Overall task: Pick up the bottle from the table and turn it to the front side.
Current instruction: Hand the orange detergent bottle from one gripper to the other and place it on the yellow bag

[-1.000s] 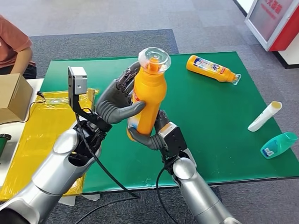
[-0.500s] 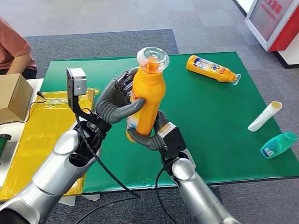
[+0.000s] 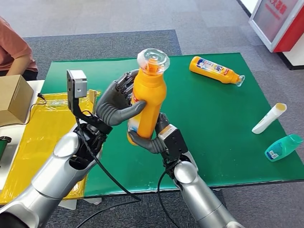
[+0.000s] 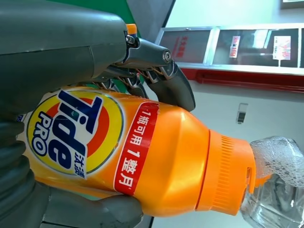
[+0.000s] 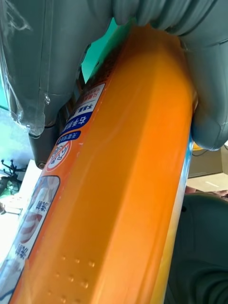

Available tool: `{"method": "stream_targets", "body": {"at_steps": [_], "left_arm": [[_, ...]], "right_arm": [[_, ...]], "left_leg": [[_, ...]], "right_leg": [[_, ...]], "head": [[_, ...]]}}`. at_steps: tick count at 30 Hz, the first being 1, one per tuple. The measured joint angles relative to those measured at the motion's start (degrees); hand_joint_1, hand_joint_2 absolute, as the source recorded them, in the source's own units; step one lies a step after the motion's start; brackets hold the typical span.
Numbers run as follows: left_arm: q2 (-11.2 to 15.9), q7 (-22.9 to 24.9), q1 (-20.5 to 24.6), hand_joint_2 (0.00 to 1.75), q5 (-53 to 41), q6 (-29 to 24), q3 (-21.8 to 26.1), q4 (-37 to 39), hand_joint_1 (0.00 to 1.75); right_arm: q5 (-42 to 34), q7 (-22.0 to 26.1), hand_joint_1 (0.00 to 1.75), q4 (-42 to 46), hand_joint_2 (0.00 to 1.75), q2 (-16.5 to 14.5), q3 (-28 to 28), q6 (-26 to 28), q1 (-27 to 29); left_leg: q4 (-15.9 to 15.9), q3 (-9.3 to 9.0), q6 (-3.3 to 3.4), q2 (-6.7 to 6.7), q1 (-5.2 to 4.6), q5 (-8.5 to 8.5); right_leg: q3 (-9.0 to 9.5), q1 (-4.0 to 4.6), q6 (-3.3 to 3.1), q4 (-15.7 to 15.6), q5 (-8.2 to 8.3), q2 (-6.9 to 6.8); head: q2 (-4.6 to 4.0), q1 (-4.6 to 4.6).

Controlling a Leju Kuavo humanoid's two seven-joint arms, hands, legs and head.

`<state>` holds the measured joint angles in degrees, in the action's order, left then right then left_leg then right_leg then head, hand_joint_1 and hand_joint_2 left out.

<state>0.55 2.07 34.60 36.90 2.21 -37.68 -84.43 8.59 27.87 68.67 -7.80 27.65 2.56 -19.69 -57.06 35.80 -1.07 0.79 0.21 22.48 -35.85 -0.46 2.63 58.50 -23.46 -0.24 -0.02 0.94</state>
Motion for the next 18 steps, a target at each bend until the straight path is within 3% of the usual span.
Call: {"method": "stream_targets", "body": {"at_steps": [10,11,14,15,18], "left_arm": [[0.29,-0.41,-0.04,1.75,-0.70,-0.13,0.00,0.00,1.75],[0.31,-0.41,-0.04,1.75,-0.70,-0.13,0.00,0.00,1.55],[0.39,-0.36,-0.04,1.75,-0.82,-0.20,-0.01,0.00,0.24],[0.42,-0.12,-0.03,1.75,-1.07,-0.37,-0.04,0.01,0.00],[0.58,2.17,0.18,1.75,-2.42,-1.37,-0.32,0.23,0.00]], "right_arm": [[0.05,-0.15,1.75,-0.01,1.75,0.00,0.10,0.06,-0.01],[0.06,-0.16,1.75,-0.02,1.75,0.00,0.13,0.07,-0.02],[0.12,-0.25,1.75,-0.04,1.75,0.01,0.18,0.23,-0.04],[0.28,-0.36,1.75,-0.04,1.75,0.02,0.20,0.49,-0.07],[1.84,-1.05,1.75,-0.10,1.75,0.05,0.36,2.25,-0.19]], "left_leg": [[0.00,0.00,0.00,0.00,0.00,0.00],[0.00,0.00,0.00,0.00,0.00,0.00],[0.00,0.00,0.00,0.00,0.00,0.00],[0.00,0.00,0.00,0.00,0.00,0.00],[0.00,0.00,0.00,0.00,0.00,0.00]], "right_leg": [[0.00,0.00,0.00,0.00,0.00,0.00],[0.00,0.00,0.00,0.00,0.00,0.00],[0.00,0.00,0.00,0.00,0.00,0.00],[0.00,0.00,0.00,0.00,0.00,0.00],[-0.01,0.00,0.00,0.00,0.00,0.00]], "head": [[0.00,0.00],[0.00,0.00],[0.00,-0.01],[0.00,-0.01],[0.00,-0.01]]}}
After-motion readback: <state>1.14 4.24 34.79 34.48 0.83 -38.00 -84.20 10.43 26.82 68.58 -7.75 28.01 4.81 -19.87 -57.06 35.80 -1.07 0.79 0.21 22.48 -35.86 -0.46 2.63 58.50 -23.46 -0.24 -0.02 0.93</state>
